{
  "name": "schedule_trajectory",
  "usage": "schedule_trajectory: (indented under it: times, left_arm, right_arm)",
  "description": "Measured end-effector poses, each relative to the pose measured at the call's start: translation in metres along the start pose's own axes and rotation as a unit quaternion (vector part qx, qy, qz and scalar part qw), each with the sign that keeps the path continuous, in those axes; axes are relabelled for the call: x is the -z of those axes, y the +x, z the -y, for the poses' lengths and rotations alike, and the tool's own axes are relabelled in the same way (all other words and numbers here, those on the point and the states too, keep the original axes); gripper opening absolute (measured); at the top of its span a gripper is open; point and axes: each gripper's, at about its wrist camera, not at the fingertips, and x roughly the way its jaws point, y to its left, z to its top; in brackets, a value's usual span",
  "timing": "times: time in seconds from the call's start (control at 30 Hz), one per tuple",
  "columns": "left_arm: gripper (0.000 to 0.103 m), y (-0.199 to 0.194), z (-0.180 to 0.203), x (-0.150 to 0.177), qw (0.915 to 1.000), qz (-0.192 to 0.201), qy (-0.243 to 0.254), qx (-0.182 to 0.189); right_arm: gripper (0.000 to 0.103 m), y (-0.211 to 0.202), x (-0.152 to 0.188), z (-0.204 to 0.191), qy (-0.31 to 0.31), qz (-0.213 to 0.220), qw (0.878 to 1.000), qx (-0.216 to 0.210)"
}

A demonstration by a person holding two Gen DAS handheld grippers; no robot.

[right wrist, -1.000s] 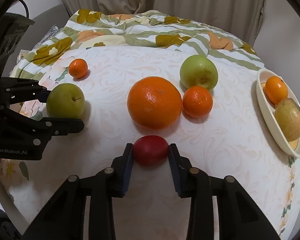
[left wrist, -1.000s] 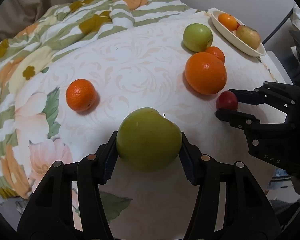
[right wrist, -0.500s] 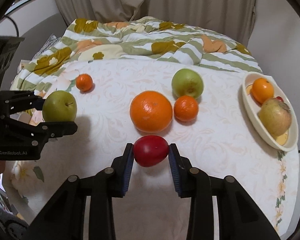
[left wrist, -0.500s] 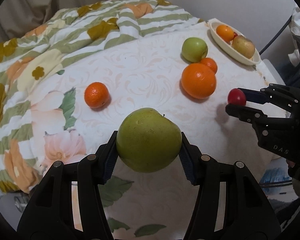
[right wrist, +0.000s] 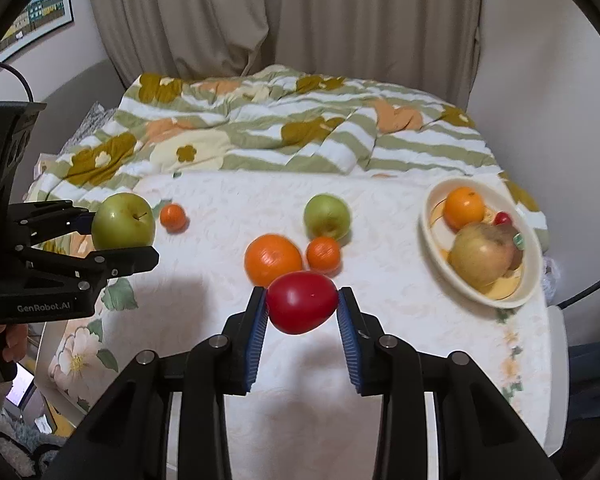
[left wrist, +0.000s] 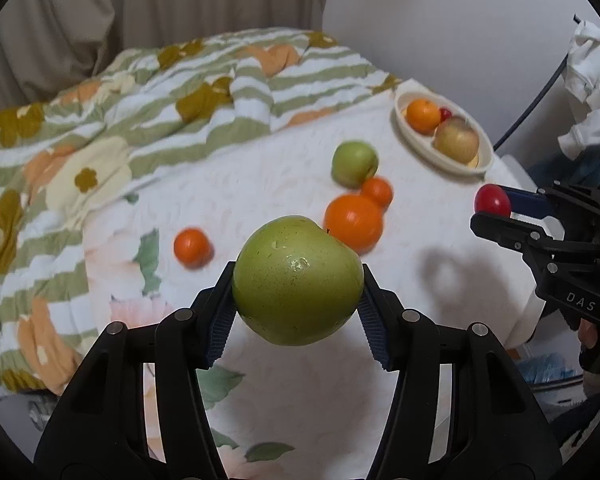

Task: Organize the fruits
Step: 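Carry the green apple into the bowl with the left gripper and release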

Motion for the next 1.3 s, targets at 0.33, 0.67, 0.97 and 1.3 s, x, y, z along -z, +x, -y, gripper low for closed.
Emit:
schedule_trajectory:
  times: [0.33, 0.67, 0.97, 1.3]
  left_arm:
    - [0.063, -0.008, 0.055, -0.049, 0.9990, 0.036, -0.013, -0.020]
    - [0.063, 0.026, 0.127, -0.104, 0.9969, 0.054, -0.048, -0.032]
    - [0.063, 0.077, 0.181, -0.144, 0.9965, 0.044, -0.063, -0.033]
    - [0.063, 0.141, 0.215, -0.185, 0.9996, 0.007, -0.029, -0.003]
  right_arm:
    - [0.032, -0.026, -0.018, 0.066, 0.004, 0.029, 1.000, -0.006]
    - [0.032, -0.028, -0.042, 0.168, -0.017, 0.042, 0.999, -0.020]
    - [0.032, -0.005, -0.055, 0.239, -0.042, 0.032, 0.998, -0.037]
    - [0.032, 0.028, -0.052, 0.291, -0.012, 0.012, 0.999, -0.029]
